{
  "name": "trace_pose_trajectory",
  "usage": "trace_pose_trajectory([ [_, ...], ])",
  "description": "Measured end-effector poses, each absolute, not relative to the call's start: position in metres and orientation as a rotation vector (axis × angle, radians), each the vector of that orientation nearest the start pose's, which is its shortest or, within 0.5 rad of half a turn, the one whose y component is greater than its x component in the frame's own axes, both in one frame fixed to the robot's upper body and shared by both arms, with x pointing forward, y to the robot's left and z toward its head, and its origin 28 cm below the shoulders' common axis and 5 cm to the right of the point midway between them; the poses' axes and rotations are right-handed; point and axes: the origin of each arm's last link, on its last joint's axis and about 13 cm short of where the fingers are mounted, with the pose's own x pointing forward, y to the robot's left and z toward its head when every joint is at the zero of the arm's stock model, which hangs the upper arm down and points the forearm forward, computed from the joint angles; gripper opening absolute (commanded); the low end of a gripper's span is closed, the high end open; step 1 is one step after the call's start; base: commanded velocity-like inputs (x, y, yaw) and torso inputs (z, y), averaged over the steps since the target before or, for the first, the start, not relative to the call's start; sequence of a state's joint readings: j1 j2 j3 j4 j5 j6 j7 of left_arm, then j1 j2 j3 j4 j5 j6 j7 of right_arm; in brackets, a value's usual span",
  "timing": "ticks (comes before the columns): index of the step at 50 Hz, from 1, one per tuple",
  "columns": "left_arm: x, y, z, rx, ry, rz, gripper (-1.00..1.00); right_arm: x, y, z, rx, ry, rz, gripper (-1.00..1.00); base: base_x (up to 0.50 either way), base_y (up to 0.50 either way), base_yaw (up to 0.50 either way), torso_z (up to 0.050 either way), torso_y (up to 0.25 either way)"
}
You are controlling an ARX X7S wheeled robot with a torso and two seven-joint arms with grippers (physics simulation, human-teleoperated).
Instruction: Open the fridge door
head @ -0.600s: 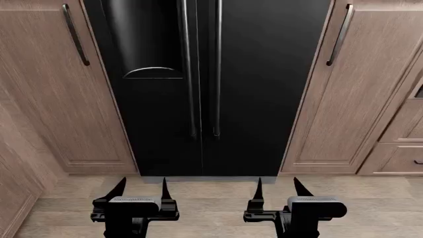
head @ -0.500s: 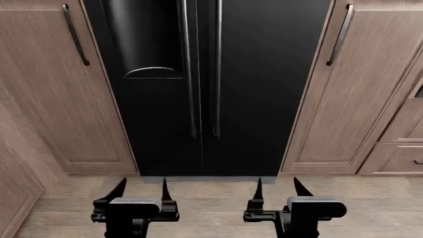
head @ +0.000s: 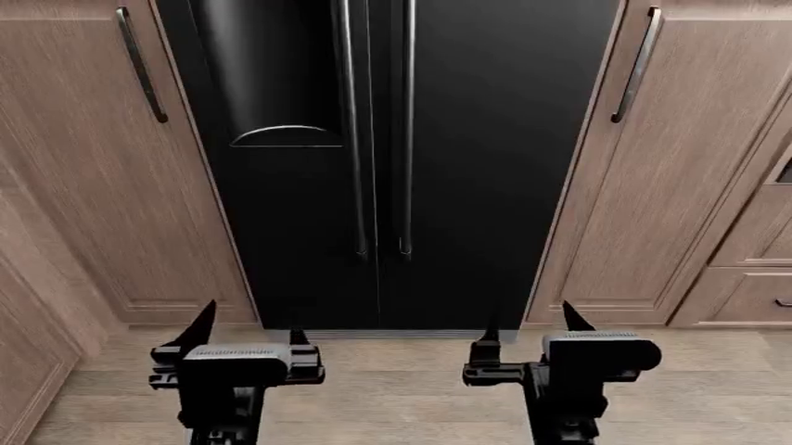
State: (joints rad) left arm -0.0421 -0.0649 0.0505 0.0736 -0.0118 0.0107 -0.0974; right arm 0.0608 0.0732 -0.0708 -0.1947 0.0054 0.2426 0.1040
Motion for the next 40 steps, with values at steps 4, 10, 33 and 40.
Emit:
trace_pose_trajectory([
  [4,0.229,0.213,0.061,0.038,-0.179,0.061,1.00,0.227,-0.101,0.074,-0.102,-0.041,-0.048,1.00,0.00,0.00,0.00,0.000,0.000],
  [10,0.234,0.215,0.092,0.025,-0.242,0.070,1.00,0.228,-0.104,0.099,-0.130,-0.076,-0.070,1.00,0.00,0.00,0.00,0.000,0.000],
  [33,0.236,0.217,0.119,0.021,-0.301,0.063,1.00,0.224,-0.109,0.126,-0.134,-0.121,-0.108,1.00,0.36,0.00,0.00,0.000,0.000],
  [40,0.235,0.217,0.119,0.020,-0.300,0.061,1.00,0.223,-0.110,0.127,-0.135,-0.122,-0.112,1.00,0.41,0.00,0.00,0.000,0.000],
])
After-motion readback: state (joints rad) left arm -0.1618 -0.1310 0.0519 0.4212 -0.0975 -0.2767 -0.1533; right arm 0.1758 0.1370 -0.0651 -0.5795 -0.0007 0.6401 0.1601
